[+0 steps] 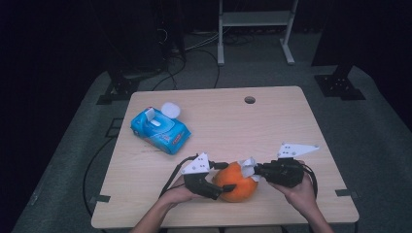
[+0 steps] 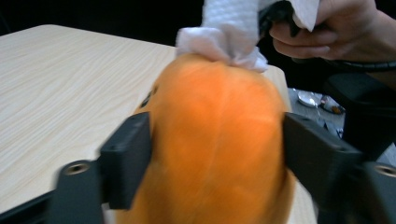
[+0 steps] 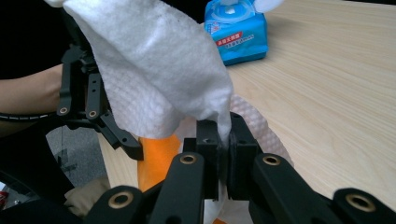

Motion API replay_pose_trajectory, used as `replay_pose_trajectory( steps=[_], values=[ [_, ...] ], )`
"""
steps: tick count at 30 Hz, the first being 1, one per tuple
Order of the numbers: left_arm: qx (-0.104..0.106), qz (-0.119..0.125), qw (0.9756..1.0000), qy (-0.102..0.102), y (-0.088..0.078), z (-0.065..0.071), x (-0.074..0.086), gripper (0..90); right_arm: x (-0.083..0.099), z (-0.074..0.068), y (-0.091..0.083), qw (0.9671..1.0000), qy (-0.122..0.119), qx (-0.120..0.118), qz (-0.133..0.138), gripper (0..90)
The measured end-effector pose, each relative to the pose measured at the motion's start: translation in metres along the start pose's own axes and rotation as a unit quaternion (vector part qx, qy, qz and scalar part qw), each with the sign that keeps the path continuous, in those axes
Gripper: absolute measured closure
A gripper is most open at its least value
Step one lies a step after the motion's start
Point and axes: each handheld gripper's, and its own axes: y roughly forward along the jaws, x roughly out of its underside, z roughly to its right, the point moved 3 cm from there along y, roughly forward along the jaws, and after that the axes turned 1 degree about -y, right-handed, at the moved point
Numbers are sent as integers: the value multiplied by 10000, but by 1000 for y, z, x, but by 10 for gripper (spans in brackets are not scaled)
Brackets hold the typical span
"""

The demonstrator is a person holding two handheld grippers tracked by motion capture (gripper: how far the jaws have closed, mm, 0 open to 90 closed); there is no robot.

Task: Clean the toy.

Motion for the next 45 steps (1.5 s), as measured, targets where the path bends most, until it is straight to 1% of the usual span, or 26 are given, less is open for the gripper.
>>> replay_pose_trajectory(
  steps=[3, 4, 6, 7, 9, 10, 12, 14, 15, 16, 17, 18, 21, 26, 27, 28, 30, 33, 36, 38, 39, 40, 41, 43, 44, 45],
  values=[
    [89, 18, 9997, -204, 1, -6, 6, 147, 1, 1, -2, 9999, -44, 76, -58, 851],
    [146, -10, 9996, -224, 2, -6, 9, 145, 1, 2, -2, 9999, -47, 104, -74, 851],
    [177, -12, 9997, -194, 4, -5, 11, 154, 2, 3, -2, 9997, -92, 184, -117, 851],
    [174, -16, 9997, -176, 4, -5, 11, 219, 2, 3, -2, 9997, -97, 207, -126, 851],
    [86, -47, 9999, -85, 5, -1, 8, 287, -2, -2, -4, 9995, -176, 264, -86, 852],
    [59, -52, 10000, -58, 6, 1, 7, 298, -4, -4, -5, 9995, -204, 234, -48, 851],
    [4, -68, 10000, 16, 10, 5, 4, 314, -10, -12, -5, 9997, -195, -26, 127, 852],
    [-23, -76, 9999, 107, 15, 10, 4, 320, -14, -23, 1, 9993, -295, -185, 96, 852],
    [-54, -82, 9998, 148, 16, 12, 3, 321, -14, -27, 5, 9991, -388, -189, 18, 852],
    [-72, -92, 9998, 161, 16, 12, 3, 320, -14, -30, 9, 9987, -491, -127, -81, 851],
    [-69, -90, 9998, 146, 15, 11, 3, 318, -13, -31, 12, 9982, -560, -2, -192, 852],
    [-60, -84, 9998, 145, 14, 10, 4, 321, -11, -28, 12, 9978, -599, 124, -265, 852],
    [-55, -83, 9999, 135, 13, 10, 5, 346, -6, -18, 6, 9985, -458, 154, -270, 852],
    [-54, -47, 9999, 98, 14, 8, 4, 342, 1, -8, -8, 9988, -288, 319, -253, 851],
    [-36, -22, 9999, 115, 15, 9, 5, 327, 2, -6, -9, 9988, -273, 314, -246, 851],
    [-23, -13, 9999, 110, 15, 9, 5, 288, 3, -6, -8, 9989, -239, 301, -258, 851],
    [-4, 11, 10000, 52, 15, 8, 5, 209, 4, -5, -7, 9987, -261, 318, -303, 851],
    [16, -14, 10000, -50, 12, 3, 7, 136, 5, -2, -9, 9985, -256, 383, -306, 851],
    [35, -41, 9999, -151, 13, -3, 14, 106, 7, 3, -11, 9987, -139, 398, -289, 851],
    [84, -56, 9998, -168, 17, -3, 17, 103, 8, 6, -11, 9989, -81, 350, -294, 850],
    [75, -96, 9998, -142, 19, -3, 19, 104, 8, 6, -11, 9989, -72, 353, -298, 850],
    [74, -115, 9998, -165, 22, -2, 21, 105, 8, 7, -10, 9989, -66, 350, -303, 850],
    [60, -110, 9998, -149, 22, -1, 21, 141, 8, 7, -10, 9989, -72, 353, -313, 849],
    [-62, -105, 9999, -54, 20, 0, 17, 267, 8, 7, -10, 9987, -84, 414, -288, 850],
    [-104, -118, 9999, -7, 18, 1, 14, 329, 8, 7, -12, 9988, -70, 424, -242, 850],
    [-136, -123, 9998, 32, 16, 3, 10, 369, 7, 7, -13, 9990, -43, 406, -173, 850]
  ],
)
